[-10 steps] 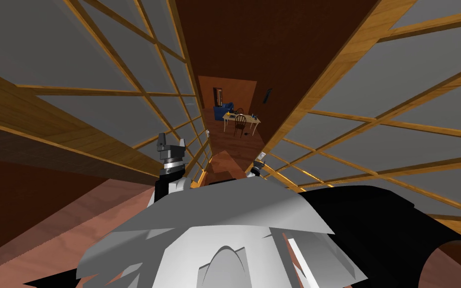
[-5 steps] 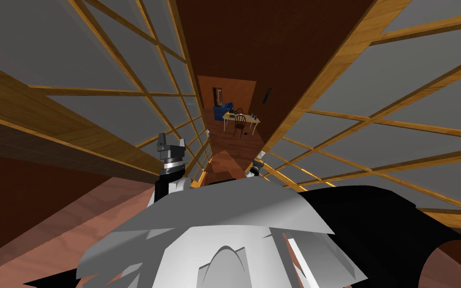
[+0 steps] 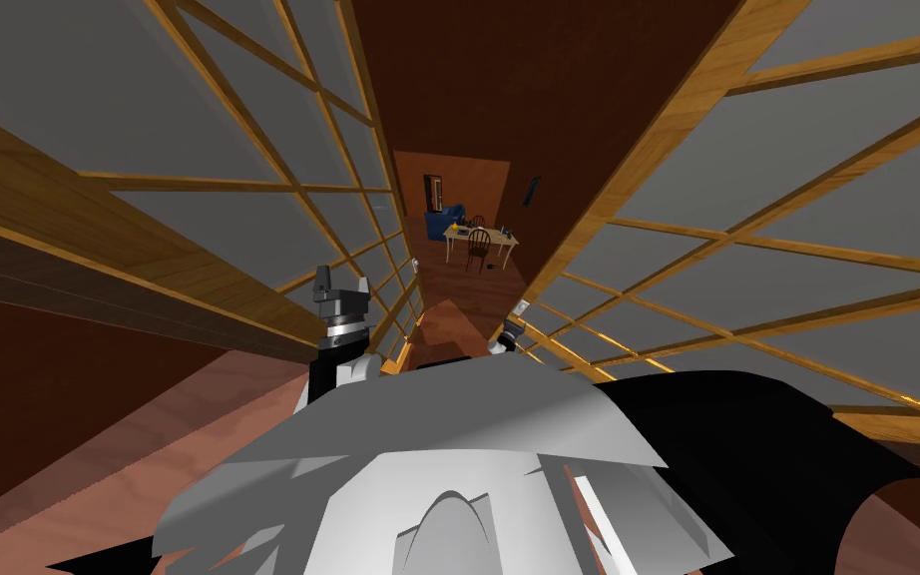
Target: Push the door open
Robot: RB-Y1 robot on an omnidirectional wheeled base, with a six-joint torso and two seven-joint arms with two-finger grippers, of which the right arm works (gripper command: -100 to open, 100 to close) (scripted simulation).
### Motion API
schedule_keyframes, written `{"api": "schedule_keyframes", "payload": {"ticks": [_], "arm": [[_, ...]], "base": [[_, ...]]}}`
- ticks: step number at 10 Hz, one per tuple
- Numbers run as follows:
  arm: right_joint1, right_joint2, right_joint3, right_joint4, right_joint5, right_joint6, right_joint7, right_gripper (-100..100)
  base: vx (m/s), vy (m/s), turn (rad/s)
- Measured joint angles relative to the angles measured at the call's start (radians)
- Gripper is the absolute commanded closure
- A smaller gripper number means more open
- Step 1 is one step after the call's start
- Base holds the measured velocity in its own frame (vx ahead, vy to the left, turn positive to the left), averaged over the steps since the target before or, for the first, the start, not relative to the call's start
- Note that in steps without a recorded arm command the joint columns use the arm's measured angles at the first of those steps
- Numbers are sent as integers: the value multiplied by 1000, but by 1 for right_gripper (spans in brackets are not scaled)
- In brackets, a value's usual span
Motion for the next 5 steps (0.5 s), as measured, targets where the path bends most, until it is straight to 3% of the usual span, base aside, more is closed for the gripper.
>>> {"api": "schedule_keyframes", "payload": {"ticks": [4, 5], "arm": [[-8, 13, -1, 3, -8, -5, -84, -100], [-8, 14, -1, 3, -9, -4, -88, -100]], "base": [[-16, 14, -8], [83, -95, 17]]}}
